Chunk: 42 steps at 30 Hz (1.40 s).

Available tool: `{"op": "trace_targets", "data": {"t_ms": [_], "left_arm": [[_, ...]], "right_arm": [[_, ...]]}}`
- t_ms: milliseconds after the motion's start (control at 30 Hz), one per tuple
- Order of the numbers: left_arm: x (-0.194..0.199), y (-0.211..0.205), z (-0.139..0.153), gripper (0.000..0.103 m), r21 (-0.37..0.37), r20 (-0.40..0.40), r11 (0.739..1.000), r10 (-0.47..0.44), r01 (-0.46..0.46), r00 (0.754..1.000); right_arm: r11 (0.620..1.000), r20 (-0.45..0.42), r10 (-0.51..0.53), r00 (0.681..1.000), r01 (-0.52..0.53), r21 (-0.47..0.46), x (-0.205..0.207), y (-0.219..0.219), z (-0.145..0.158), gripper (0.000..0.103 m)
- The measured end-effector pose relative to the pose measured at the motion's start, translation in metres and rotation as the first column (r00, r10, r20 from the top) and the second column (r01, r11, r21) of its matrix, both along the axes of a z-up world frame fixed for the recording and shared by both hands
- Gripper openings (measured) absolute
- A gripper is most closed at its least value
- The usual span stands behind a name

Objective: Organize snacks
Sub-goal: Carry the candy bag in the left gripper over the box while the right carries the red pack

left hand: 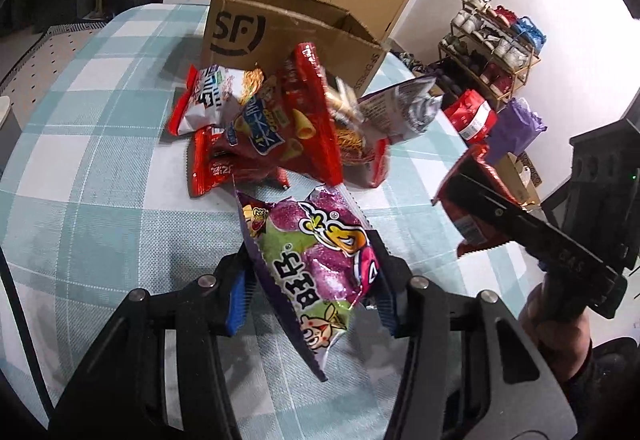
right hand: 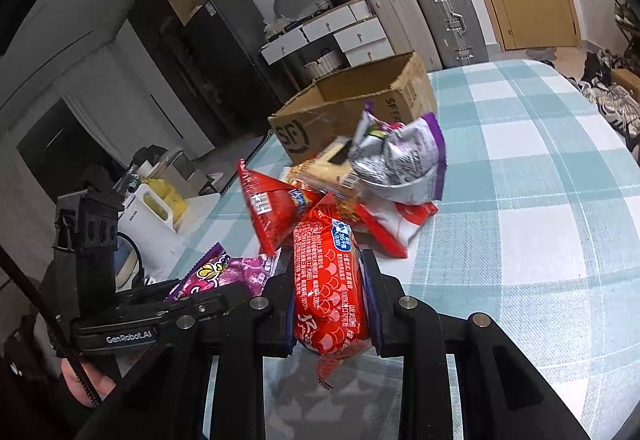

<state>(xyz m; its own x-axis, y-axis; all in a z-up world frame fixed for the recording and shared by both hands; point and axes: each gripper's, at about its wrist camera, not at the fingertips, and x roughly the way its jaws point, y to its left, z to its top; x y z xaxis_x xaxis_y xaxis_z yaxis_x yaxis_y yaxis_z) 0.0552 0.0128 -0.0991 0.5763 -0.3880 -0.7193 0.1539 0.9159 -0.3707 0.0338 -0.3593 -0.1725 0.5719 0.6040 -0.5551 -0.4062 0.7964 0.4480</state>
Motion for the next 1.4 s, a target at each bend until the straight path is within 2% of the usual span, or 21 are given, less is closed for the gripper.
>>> {"op": "trace_targets", "data": {"t_ms": [233, 633, 900, 1233, 1400], "left_arm": [[-0.032, 0.013, 0.022, 0.047, -0.015, 0.044, 1.0, -0.014, 0.015, 0.999], [-0.037, 0.012, 0.054, 0.047, 0.006, 0.107, 1.0, -0.018, 0.018, 0.994], [-0.016, 0.017, 0.086, 0.047, 0.046, 0.159, 0.999, -0.011, 0.003, 0.987], [0.034, 0.02, 0.124, 0.048, 0.078, 0.205, 0.997, -0.02, 0.004, 0.979], [0.071, 0.017, 0.137, 0.048, 0.086, 0.201, 0.996, -0.021, 0.004, 0.979]], "right_arm": [[1.0, 0.022, 0.013, 1.0, -0.013, -0.007, -0.007, 0.007, 0.011, 0.027], [0.999, 0.073, 0.049, 0.996, -0.048, -0.003, -0.012, 0.016, 0.036, 0.027], [0.997, 0.096, 0.077, 0.992, -0.078, 0.011, 0.003, 0.02, 0.056, 0.027], [0.992, 0.128, 0.121, 0.984, -0.123, 0.005, 0.046, 0.028, 0.089, 0.027], [0.99, 0.138, 0.137, 0.981, -0.139, 0.004, 0.074, 0.032, 0.103, 0.027]]}}
